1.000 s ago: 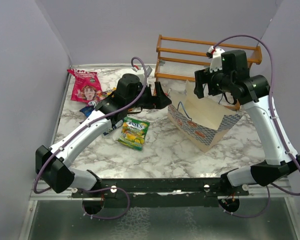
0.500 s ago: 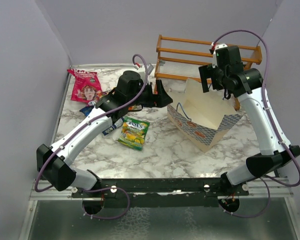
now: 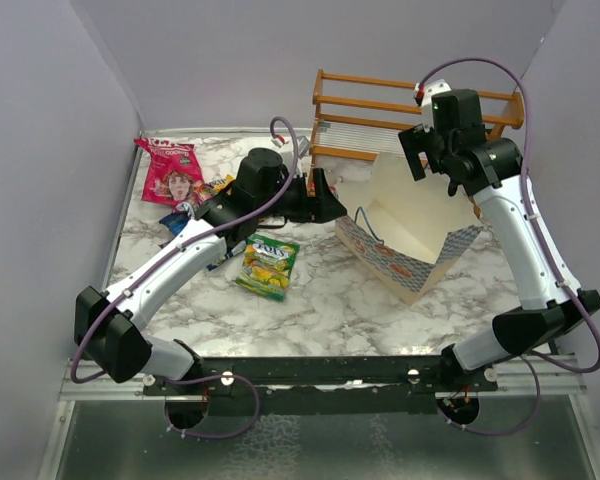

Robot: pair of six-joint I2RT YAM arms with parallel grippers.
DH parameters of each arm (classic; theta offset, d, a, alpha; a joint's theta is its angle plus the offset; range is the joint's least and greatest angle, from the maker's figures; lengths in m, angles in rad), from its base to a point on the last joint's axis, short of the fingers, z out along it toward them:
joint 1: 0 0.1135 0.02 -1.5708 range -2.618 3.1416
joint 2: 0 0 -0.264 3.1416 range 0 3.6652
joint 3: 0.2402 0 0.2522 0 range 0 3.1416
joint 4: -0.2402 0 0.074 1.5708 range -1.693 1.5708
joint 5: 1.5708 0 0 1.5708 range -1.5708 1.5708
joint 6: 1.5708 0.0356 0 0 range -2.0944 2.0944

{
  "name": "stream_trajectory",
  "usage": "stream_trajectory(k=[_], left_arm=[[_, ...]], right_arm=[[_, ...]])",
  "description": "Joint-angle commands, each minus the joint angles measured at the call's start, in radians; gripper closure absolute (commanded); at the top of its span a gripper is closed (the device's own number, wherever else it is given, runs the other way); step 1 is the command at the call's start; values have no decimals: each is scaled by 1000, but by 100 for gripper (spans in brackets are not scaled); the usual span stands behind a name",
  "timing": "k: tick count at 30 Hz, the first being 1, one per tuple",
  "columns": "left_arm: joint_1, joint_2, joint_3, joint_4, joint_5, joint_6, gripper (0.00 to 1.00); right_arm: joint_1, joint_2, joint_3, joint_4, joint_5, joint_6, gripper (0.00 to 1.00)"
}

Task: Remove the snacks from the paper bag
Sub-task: Adjust the paper bag at the center of the board.

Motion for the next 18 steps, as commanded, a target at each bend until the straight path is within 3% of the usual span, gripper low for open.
stream_trajectory(k=[1,9,18], left_arm=[[-5,-8,-39,80,72,-41,23],[-6,-6,-43,79,72,-44,23],[-37,-9,-39,139,68,-69,12]], right_arm=[[1,-40,-37,138,-28,-158,1],[1,-62,-142,240,-84,-342,1],[1,-77,-110,289,-166,-267,1]])
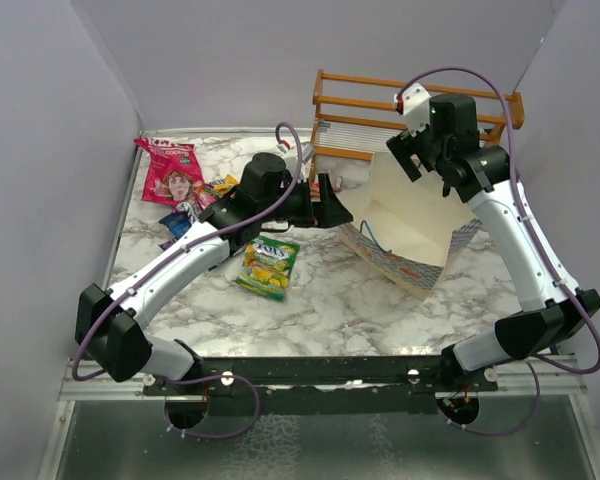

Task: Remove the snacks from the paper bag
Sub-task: Adjust the paper bag at the center of the board.

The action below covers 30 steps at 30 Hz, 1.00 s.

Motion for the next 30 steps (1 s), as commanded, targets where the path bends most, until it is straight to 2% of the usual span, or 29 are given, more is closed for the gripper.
stream_trajectory(k=[1,4,6,9,11,15,18,21,25,27,30], left_arm=[[-28,-29,-26,153,16,-57,12],[-36,-102,-154,413,11,-141,16],[-38,-128,-180,447,-34,-145,17],[-38,-110,-109,309,-127,-108,19],[-41,-59,26,116,-226,-25,25],[-58,38,221,-80,-362,265,17],[-62,122,358,-194,-356,354,15],[-78,189,431,-230,-300,322,17],[-146,185,365,-118,-284,236,20],[-200,196,366,-107,-350,260,19],[-263,254,445,-194,-519,332,22]], right_arm=[[1,-45,25,91,-50,43,1],[1,-36,65,65,-108,87,1],[1,-29,86,50,-139,112,1],[1,-32,92,51,-133,146,1],[1,-42,86,49,-130,158,1],[1,-63,60,36,-155,163,1],[1,-55,82,-1,-152,188,1],[1,-52,92,-26,-164,216,1],[1,-60,80,-34,-180,226,1],[1,-61,81,-41,-183,226,1],[1,-70,78,-39,-188,230,1]])
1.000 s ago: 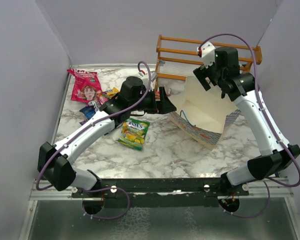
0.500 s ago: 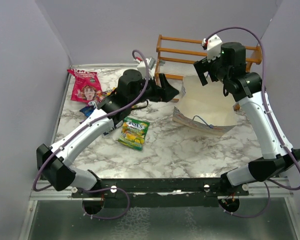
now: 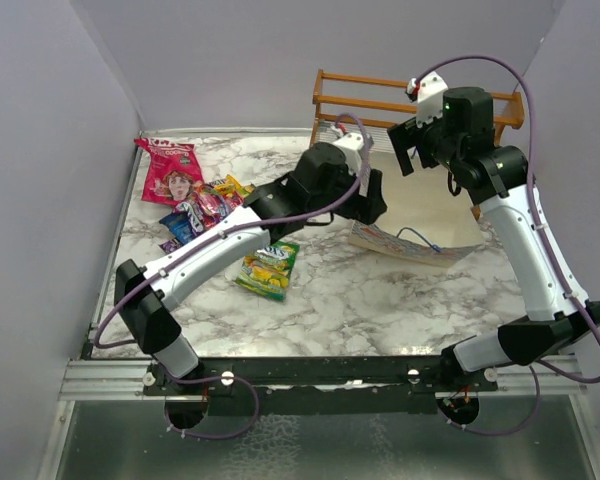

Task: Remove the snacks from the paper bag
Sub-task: Adjust the paper bag at the center of the board.

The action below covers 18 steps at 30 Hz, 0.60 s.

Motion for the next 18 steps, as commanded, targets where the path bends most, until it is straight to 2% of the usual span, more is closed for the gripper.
stream_trajectory(k=[1,4,9,11,15,18], left_arm=[[-91,58,98,-79,-245,92,25],[-102,70,83,-59,-342,118,32],[-102,52,-12,82,-350,141,48],[-102,78,0,68,-360,148,54],[-102,130,27,7,-357,147,74],[-102,130,39,-60,-365,144,88]], right_arm=[[1,-41,9,-19,-36,22,1],[1,-55,-10,-9,-30,29,1],[1,-70,-26,-1,-19,25,1],[1,-76,-25,-1,-35,8,1],[1,-61,20,-50,-102,-62,5],[1,-53,14,-71,-51,-105,5]])
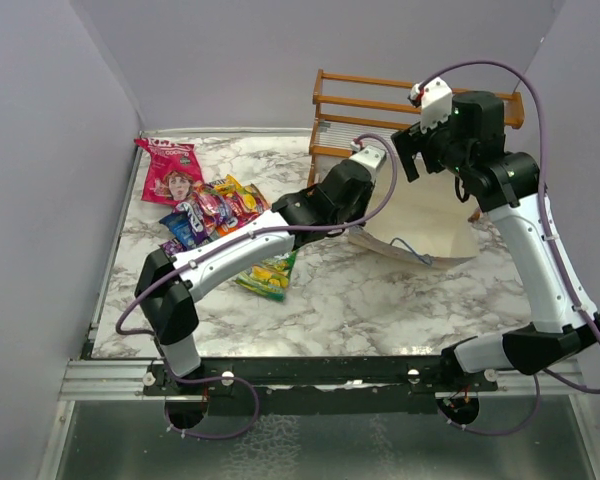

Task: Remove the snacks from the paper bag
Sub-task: Adjust the paper bag at the center of the board.

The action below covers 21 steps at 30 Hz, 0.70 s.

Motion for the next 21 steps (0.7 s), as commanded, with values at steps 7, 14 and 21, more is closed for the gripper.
stream_trajectory(k=[7,14,21], left_arm=[[6,-63,73,-232,9,7,100],[31,-115,119,-324,204,-29,100],[44,-131,126,-401,252,-14,100]], right_arm=[[1,13,7,-22,133,-163,1],[0,-49,-84,17,-36,-421,1],[1,-64,-147,84,-158,-426,1]])
